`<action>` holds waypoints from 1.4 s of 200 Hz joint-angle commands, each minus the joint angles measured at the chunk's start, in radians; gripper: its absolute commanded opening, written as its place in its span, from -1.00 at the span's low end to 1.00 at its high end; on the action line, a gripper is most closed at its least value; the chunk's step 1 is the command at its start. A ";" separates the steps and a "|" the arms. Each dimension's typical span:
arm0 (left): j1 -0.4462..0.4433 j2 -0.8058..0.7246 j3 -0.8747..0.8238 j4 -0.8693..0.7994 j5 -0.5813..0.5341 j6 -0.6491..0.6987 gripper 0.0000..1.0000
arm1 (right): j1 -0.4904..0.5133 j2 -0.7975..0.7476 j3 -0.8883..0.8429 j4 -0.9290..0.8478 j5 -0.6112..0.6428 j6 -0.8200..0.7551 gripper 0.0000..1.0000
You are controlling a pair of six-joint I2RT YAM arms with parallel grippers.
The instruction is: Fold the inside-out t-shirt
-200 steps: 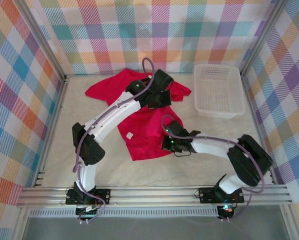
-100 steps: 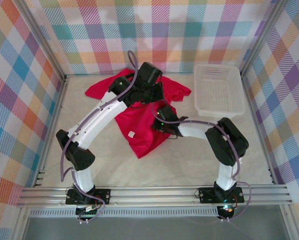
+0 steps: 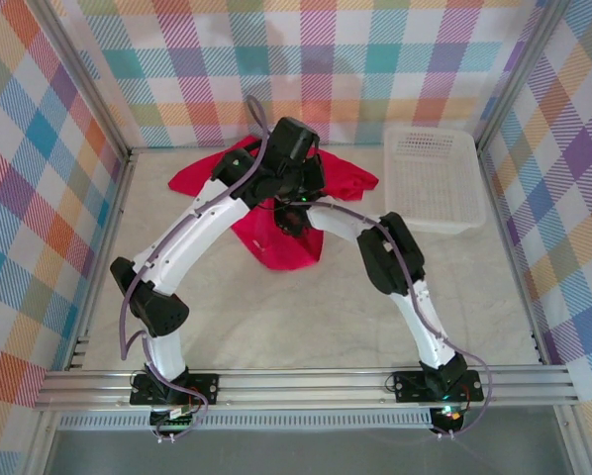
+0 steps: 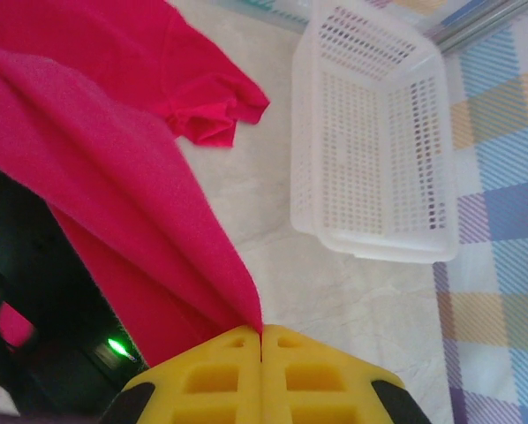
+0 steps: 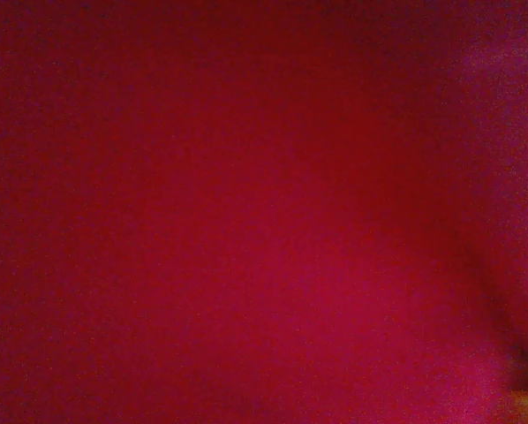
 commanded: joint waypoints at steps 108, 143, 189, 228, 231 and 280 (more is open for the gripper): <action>0.381 -0.014 -0.229 0.037 0.066 0.065 -1.00 | -0.036 -0.681 -0.538 0.015 -0.095 -0.268 -1.00; 0.504 0.059 -0.320 0.056 0.098 0.086 -1.00 | -0.039 -0.906 -0.549 0.015 -0.098 -0.355 -1.00; 0.648 0.120 -0.517 0.125 0.127 0.102 -1.00 | -0.067 -1.006 -0.355 -0.020 -0.264 -0.407 -1.00; 0.757 0.100 -0.726 0.202 0.162 0.095 -1.00 | -0.124 -1.085 -0.302 -0.008 -0.284 -0.385 -1.00; 0.760 0.093 -0.740 0.208 0.164 0.093 -1.00 | -0.131 -1.089 -0.303 -0.007 -0.282 -0.384 -1.00; 0.751 -0.145 -0.930 0.320 0.255 0.075 -0.79 | -0.177 -1.039 -0.435 0.043 -0.382 -0.358 -1.00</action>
